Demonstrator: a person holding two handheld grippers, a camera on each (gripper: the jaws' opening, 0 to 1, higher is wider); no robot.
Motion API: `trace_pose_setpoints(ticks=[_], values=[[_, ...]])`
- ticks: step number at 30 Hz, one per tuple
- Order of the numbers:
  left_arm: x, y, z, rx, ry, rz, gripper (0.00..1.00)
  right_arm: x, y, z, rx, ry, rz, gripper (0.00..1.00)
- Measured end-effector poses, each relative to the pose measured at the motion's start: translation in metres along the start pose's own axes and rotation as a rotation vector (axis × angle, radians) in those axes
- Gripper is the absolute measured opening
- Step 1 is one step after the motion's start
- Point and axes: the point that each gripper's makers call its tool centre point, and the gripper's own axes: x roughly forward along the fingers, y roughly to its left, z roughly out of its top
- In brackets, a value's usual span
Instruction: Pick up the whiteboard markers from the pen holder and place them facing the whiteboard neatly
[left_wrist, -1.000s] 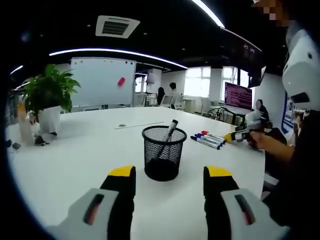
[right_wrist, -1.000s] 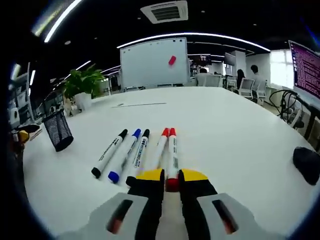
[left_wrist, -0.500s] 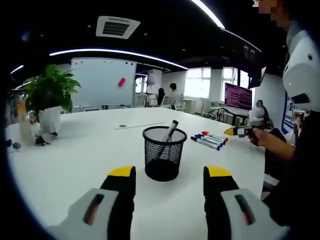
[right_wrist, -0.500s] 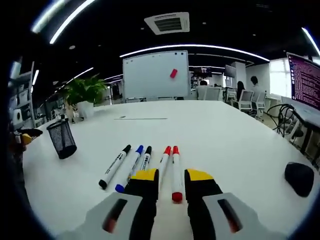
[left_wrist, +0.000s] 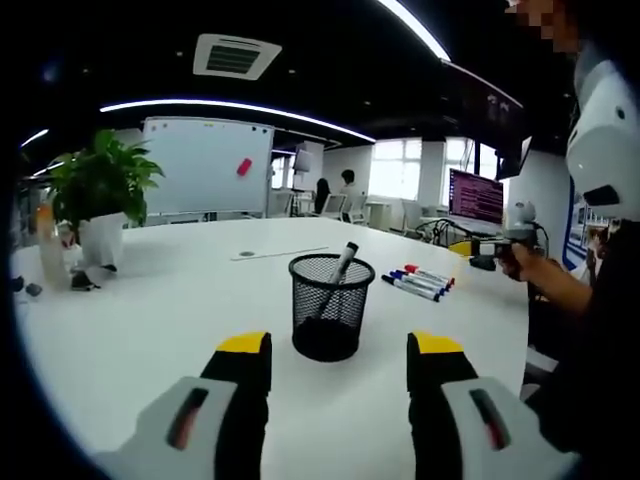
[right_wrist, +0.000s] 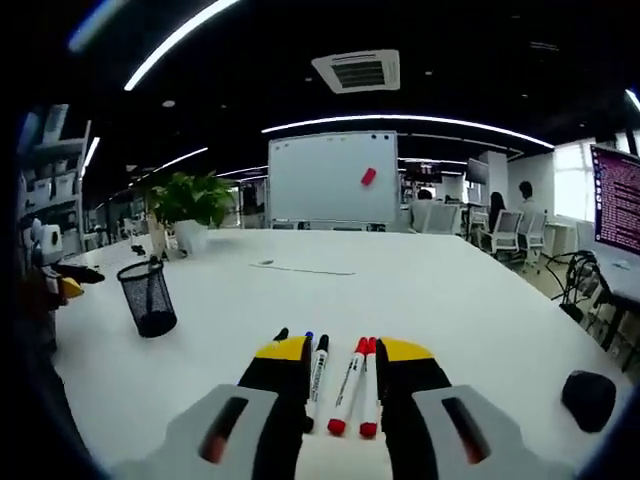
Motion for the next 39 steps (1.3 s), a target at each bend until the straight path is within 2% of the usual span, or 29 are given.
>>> trace_pose_setpoints(ticks=[9, 15, 20, 29, 34, 39], values=[[-0.003, 0.003, 0.001, -0.005, -0.014, 0.001, 0.55, 0.003, 0.029, 0.032, -0.089, -0.021, 0.083, 0.3], [-0.006, 0.007, 0.001, -0.007, -0.013, 0.006, 0.55, 0.007, 0.056, 0.055, -0.147, -0.037, 0.162, 0.31], [-0.006, 0.008, 0.003, 0.004, -0.02, -0.001, 0.56, 0.014, 0.07, 0.057, -0.197, -0.017, 0.212, 0.31], [-0.002, 0.02, 0.002, 0.032, 0.004, 0.0, 0.57, 0.015, 0.092, 0.063, -0.162, -0.029, 0.288, 0.31], [-0.003, 0.02, 0.0, 0.018, 0.004, -0.002, 0.57, 0.018, 0.094, 0.072, -0.18, -0.058, 0.26, 0.33], [-0.003, 0.023, -0.002, 0.005, 0.002, -0.001, 0.57, 0.027, 0.117, 0.065, -0.234, -0.017, 0.318, 0.33]])
